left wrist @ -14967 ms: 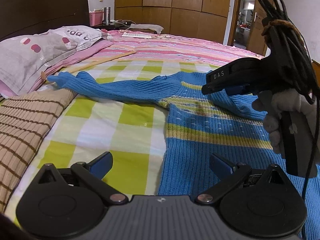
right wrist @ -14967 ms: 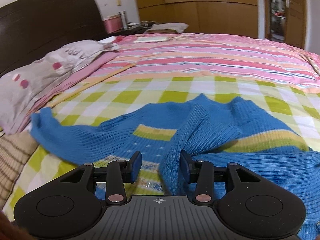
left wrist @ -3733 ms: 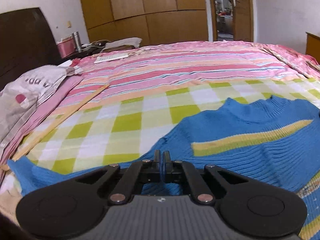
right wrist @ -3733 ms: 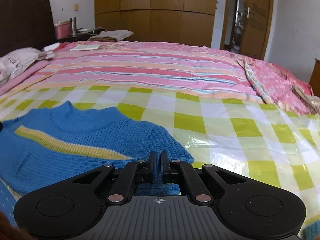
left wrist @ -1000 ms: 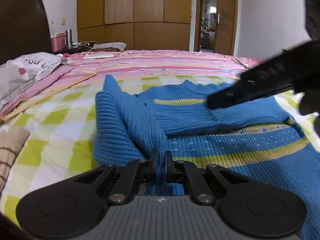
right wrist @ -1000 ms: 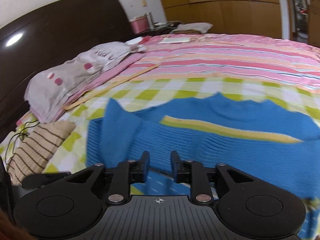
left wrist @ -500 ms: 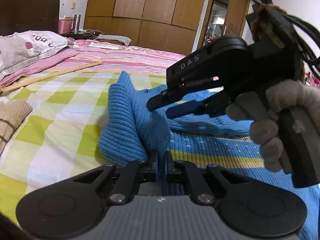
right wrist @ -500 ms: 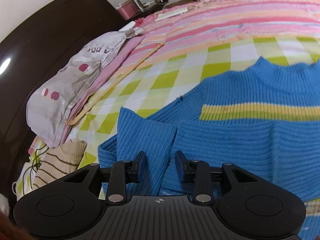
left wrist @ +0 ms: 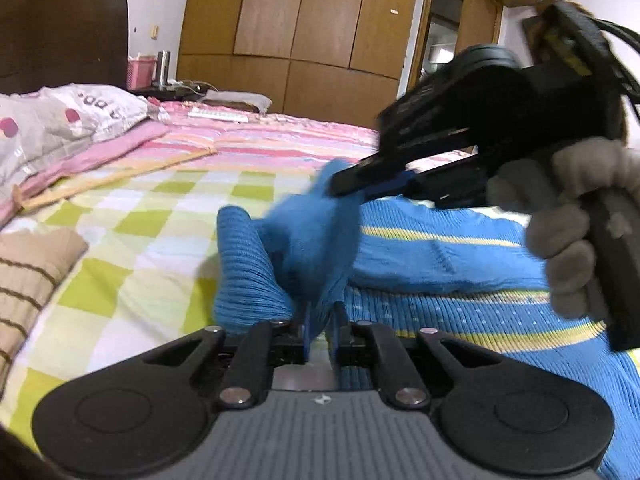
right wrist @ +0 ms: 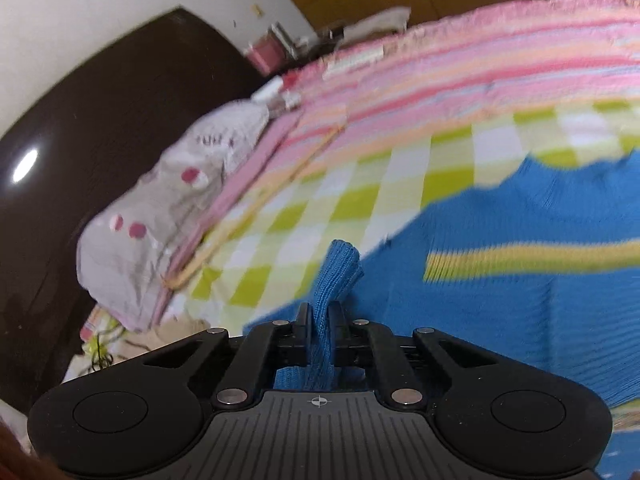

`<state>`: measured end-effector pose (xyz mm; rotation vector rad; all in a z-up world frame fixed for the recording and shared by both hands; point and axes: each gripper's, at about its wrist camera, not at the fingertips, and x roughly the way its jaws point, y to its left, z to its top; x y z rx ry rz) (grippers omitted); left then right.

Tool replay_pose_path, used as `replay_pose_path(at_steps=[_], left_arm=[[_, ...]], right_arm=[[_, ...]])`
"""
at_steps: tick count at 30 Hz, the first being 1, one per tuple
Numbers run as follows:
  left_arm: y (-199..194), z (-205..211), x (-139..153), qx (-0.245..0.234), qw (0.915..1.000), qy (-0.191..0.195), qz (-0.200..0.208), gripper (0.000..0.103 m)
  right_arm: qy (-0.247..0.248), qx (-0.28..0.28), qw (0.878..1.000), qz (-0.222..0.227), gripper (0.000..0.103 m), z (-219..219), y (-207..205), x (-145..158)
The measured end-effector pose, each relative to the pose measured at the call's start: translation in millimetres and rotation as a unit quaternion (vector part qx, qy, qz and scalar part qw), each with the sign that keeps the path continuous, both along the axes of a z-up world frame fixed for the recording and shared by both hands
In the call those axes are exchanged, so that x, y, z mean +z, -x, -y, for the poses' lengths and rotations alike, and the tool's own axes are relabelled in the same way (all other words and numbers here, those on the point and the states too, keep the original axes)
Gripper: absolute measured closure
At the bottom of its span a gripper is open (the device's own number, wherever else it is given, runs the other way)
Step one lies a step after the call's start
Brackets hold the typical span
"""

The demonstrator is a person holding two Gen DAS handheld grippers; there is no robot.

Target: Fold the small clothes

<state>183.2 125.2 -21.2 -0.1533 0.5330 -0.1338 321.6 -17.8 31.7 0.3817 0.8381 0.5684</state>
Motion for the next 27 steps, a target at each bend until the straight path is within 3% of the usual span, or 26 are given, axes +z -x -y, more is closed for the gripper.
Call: replay_pose_path(at_steps=[3,12,20,27], left_arm=[[3,0,2,0.009,0.9999,-0.007,0.009,0.066],[-5,11,11,0.021,0.9991,-0.035,0.014,0.057],[-40,51,24,-0.006,0.9940,-0.105,0.030,0.055],[-50,75,19,-0.024,0.9913,-0.128,0.022,0.054]], right_arm=[[-0.008,-0.021,0.999,0.023,0.095,21,2,16],[-0.027,-0.088,0.994,0.063,0.095,101,1,47],[-0.036,-0.144,0.986,0.081,0.095,169,7,56],[-0.042,-0.171,0.981,0.085,0.095,224,24,36]])
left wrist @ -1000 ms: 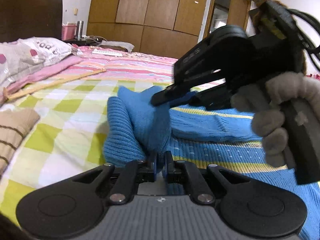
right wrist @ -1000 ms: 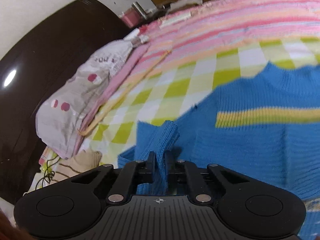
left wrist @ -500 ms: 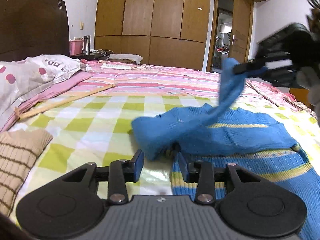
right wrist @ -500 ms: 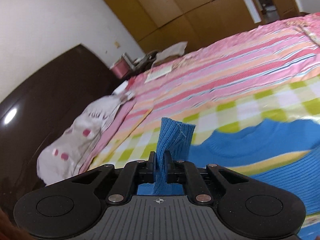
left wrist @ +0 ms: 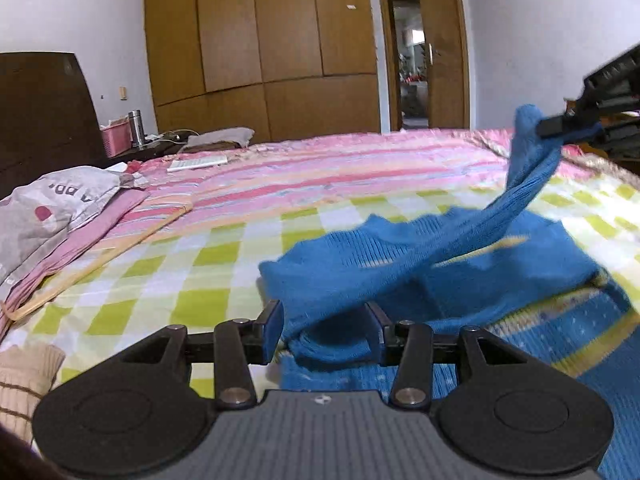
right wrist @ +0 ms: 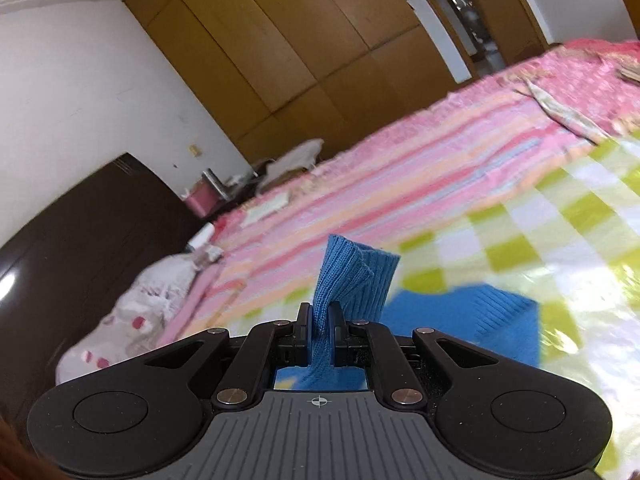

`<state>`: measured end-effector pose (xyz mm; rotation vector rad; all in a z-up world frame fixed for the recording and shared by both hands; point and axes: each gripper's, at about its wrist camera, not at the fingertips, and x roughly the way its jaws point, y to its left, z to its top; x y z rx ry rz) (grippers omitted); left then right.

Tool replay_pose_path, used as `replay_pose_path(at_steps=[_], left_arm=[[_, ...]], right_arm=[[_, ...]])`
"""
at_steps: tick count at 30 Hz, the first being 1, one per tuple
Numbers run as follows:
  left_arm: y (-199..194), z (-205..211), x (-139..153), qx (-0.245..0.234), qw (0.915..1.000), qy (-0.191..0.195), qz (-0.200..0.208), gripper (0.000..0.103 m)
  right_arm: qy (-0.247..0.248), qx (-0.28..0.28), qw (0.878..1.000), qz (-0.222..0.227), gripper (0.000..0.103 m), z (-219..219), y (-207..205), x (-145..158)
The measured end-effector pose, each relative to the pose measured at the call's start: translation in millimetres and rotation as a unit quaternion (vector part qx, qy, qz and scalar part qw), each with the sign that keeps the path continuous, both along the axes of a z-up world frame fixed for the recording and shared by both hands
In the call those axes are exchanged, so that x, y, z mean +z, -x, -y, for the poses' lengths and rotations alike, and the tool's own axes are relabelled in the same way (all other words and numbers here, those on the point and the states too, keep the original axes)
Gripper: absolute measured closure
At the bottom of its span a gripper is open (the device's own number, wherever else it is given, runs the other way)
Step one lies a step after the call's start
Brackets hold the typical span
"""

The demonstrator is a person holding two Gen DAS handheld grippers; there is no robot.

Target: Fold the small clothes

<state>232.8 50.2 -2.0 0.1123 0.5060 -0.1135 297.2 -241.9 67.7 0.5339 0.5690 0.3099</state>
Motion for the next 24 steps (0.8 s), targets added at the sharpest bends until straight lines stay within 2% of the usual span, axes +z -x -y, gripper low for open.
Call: replay_pose_path(at_steps=[4,11,13,17,18,20,22,24], left_arm=[[-3,8,-11,-0.005,0.9995,-0.021,-0.023,0.054],[-3,13,-16,-0.013,0.9985,-0.043,-0.032,0.054],[-3,13,-15,-0.014,0.9985,-0.046,-0.029,0.054],[-6,11,-15,-0.011,0.9984,-0.049,-0.025,0.053],[-8,12,-17,-0.010,0.9982,-0.053,-0.025,0.053],[-11,15,-19,-0.009,0.9977,-0.064,-0.023,0.053],[-14,17,-20,-0.006,0.9972,-0.072,-0.018,0.053],[-19,18,-18,0.006,0.9968,-0.079,-0.010,0.053]], right_arm=[[0.005,-0.018,0.999,-0.039,0.095,22,7,-33],[-0.016,-0.029,0.995,-0.090,0.090,42,15,-76],[-0.024,-0.022,0.994,-0.101,0.087,44,16,-80],[-0.030,-0.035,0.993,-0.105,0.068,48,15,-82],[-0.038,-0.040,0.993,-0.108,0.068,50,14,-83],[-0.058,-0.045,0.991,-0.114,0.068,52,9,-84],[-0.060,-0.048,0.990,-0.115,0.073,50,4,-84],[-0.050,-0.049,0.991,-0.112,0.092,45,-1,-79]])
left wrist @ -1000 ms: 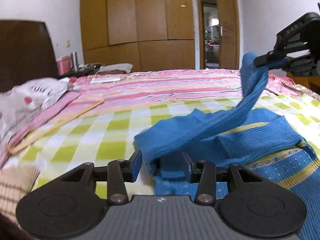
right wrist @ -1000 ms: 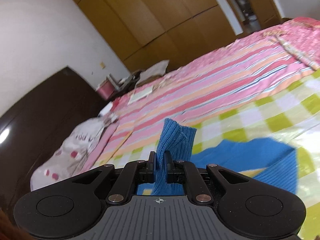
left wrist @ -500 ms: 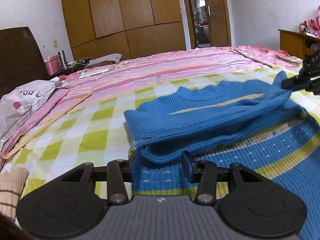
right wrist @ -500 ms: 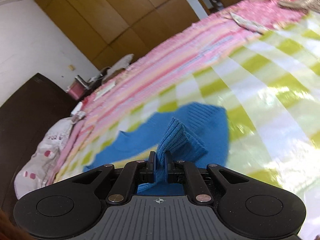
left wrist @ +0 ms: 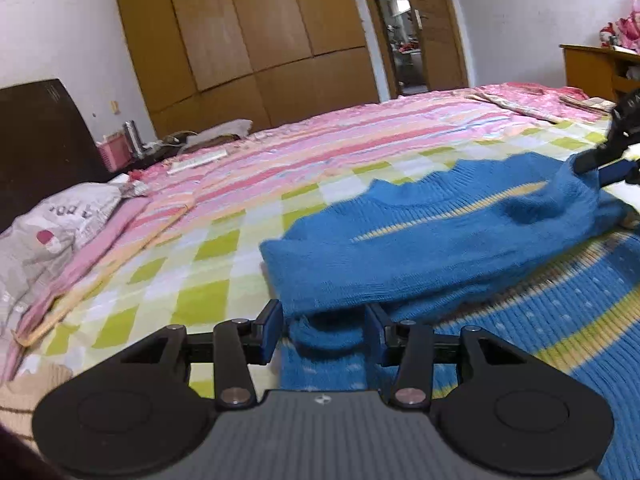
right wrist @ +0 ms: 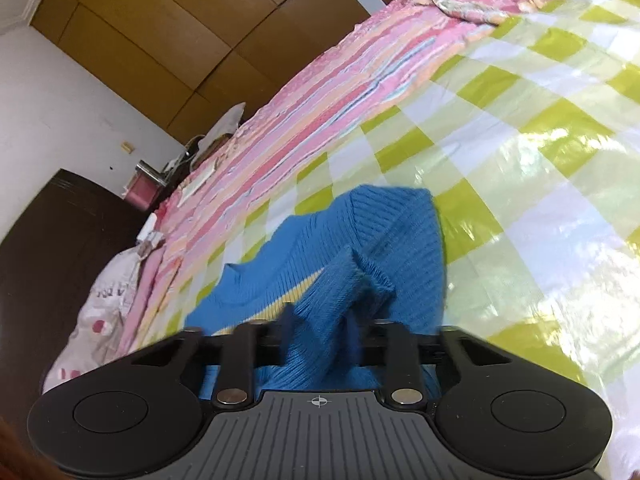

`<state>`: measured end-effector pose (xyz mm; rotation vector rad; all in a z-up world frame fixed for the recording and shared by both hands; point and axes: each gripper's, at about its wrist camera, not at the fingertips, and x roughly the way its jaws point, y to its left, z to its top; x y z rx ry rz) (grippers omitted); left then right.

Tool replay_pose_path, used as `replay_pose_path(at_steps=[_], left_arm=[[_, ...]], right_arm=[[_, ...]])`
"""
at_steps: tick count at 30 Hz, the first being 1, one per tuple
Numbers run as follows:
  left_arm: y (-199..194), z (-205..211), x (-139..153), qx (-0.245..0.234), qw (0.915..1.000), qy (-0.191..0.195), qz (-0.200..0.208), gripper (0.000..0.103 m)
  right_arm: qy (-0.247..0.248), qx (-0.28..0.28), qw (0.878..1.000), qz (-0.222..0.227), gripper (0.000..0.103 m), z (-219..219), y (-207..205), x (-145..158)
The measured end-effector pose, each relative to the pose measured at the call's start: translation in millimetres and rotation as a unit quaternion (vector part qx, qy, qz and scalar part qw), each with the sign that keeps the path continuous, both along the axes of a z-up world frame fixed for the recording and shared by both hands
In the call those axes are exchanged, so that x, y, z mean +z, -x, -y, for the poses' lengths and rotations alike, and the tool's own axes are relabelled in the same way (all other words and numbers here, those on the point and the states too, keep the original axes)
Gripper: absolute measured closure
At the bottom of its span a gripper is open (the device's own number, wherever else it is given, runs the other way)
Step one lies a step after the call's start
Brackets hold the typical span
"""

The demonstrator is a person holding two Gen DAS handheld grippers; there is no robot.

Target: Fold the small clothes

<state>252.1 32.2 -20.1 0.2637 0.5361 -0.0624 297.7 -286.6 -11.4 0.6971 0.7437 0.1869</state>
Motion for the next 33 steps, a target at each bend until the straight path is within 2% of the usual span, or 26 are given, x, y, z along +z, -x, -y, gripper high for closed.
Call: replay_pose_path(at_steps=[3,7,10,11,13,14,15,17,19,22,24,28,33], left_arm=[[-9,-5,6,0.030,0.9995,0.002,0.013,0.053],[-14,-17,16,0.060,0.9974,0.022,0.033,0.053],[-11,-22,12,0.073,0.9964,0.017,0.040,0.053],[-11,-23,8,0.074,0.9967,0.011,0.031,0.053],[-11,-27,-2,0.075,0.9971,0.008,0.010,0.053],[-9,-28,-5,0.076,0.9971,0.006,0.006,0.053],[-6,-28,-8,0.076,0.9971,0.003,0.005,0.053],[0,-29,-10,0.073,0.9973,-0.005,0.004,0.053],[5,-31,-10,0.068,0.9976,-0.014,0.001,0.053],[12,-35,-6,0.064,0.9978,-0.015,-0.001,0.053],[18,-38,0,0.067,0.9978,-0.005,0.006,0.053],[21,-38,12,0.069,0.9972,0.018,0.024,0.054],[7,-20,22,0.054,0.9971,0.038,0.037,0.053]], right_arm=[[-0.005,0.003,1.000,0.016,0.096,-5,-6,11],[-0.020,0.004,0.997,0.075,0.097,-8,-1,36],[-0.014,0.001,0.993,0.114,0.097,-1,13,40],[0.002,0.001,0.994,0.108,0.097,-1,14,34],[0.034,0.006,0.998,0.054,0.097,0,8,15],[0.037,0.011,0.999,0.036,0.096,1,8,5],[0.040,0.009,0.999,0.023,0.092,1,9,-2],[0.043,-0.003,0.999,0.005,0.092,3,12,-10],[0.031,-0.008,0.999,0.004,0.092,8,15,-11],[0.040,-0.008,0.999,0.012,0.092,12,19,-2],[0.047,-0.015,0.999,0.015,0.088,14,26,4],[0.072,-0.035,0.996,0.030,0.088,20,35,12],[0.114,-0.013,0.992,0.052,0.088,3,30,20]])
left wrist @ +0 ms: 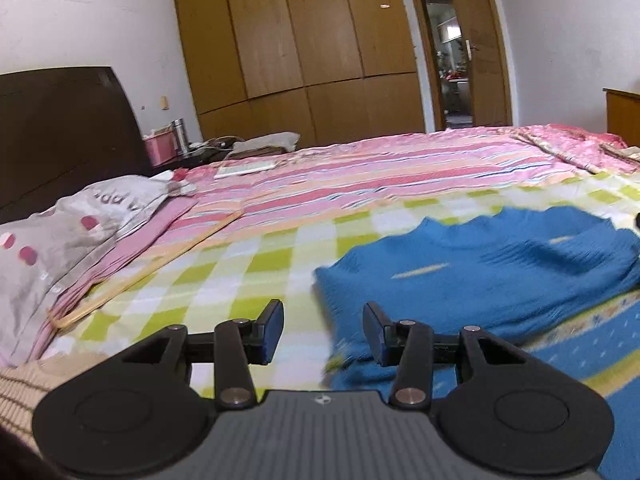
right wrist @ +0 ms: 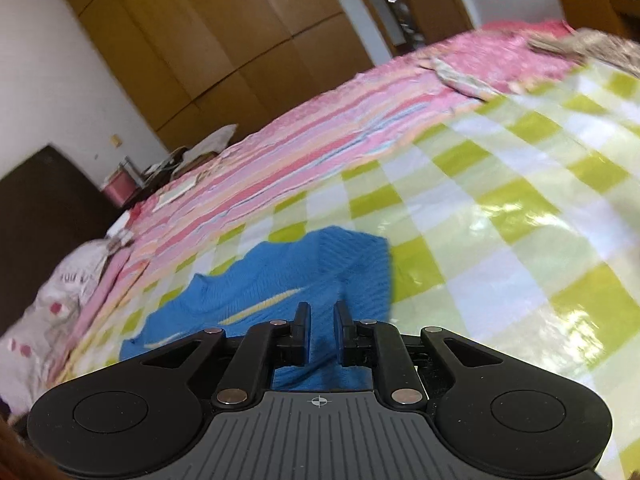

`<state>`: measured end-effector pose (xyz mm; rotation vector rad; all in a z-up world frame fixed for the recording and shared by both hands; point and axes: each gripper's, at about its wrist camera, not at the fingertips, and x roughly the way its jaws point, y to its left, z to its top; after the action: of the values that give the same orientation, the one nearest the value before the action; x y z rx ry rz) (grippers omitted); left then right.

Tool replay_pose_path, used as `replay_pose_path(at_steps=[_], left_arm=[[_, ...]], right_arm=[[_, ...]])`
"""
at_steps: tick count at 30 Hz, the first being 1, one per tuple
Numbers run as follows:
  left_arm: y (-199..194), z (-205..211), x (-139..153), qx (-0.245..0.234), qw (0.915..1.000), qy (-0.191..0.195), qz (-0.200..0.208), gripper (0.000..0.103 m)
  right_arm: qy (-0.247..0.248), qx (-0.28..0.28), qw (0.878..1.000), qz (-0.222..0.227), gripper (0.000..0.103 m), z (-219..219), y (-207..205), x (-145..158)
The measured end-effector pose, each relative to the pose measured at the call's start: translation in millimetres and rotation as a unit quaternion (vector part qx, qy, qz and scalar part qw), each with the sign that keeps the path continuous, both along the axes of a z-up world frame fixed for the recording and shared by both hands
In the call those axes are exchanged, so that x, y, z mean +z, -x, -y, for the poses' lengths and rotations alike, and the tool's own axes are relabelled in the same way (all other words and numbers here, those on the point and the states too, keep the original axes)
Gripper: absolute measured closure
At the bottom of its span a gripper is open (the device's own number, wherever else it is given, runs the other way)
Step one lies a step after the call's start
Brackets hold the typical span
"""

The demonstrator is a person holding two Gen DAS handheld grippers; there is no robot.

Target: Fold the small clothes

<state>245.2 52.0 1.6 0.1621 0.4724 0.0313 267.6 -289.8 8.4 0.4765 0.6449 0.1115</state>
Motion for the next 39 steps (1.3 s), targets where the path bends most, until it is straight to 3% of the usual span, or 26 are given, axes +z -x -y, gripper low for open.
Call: replay_pose_path(at_steps=[8,14,21,26,30,39], left_arm=[[-30,10,-20,0.007,0.9984,-0.012,-0.055,0.053],[-23,0,-27,0.014,0.9973,-0.012,-0.071,0.052],[7,-17,-18,0.008,0.9967,0.003,-0.080,0.053],[24,-20,-22,0.004,0.9953,0.005,-0.097,0.053],[29,-16,-28,0.002,0.9932,-0.009,-0.116,0.053],[42,-15,-24,0.007,0.9924,-0.004,-0.123,0.053]], right_arm=[[0.060,0.012,0.997,-0.049,0.091,-12,-18,-20],[0.078,0.012,0.995,-0.057,0.091,-9,-19,-23],[0.074,0.045,0.995,-0.045,0.087,-10,21,-3],[0.087,0.069,0.992,-0.065,0.084,-19,48,-12],[0.096,0.066,0.990,-0.086,0.084,-24,54,-24],[0.098,0.070,0.989,-0.087,0.084,-30,70,-15]])
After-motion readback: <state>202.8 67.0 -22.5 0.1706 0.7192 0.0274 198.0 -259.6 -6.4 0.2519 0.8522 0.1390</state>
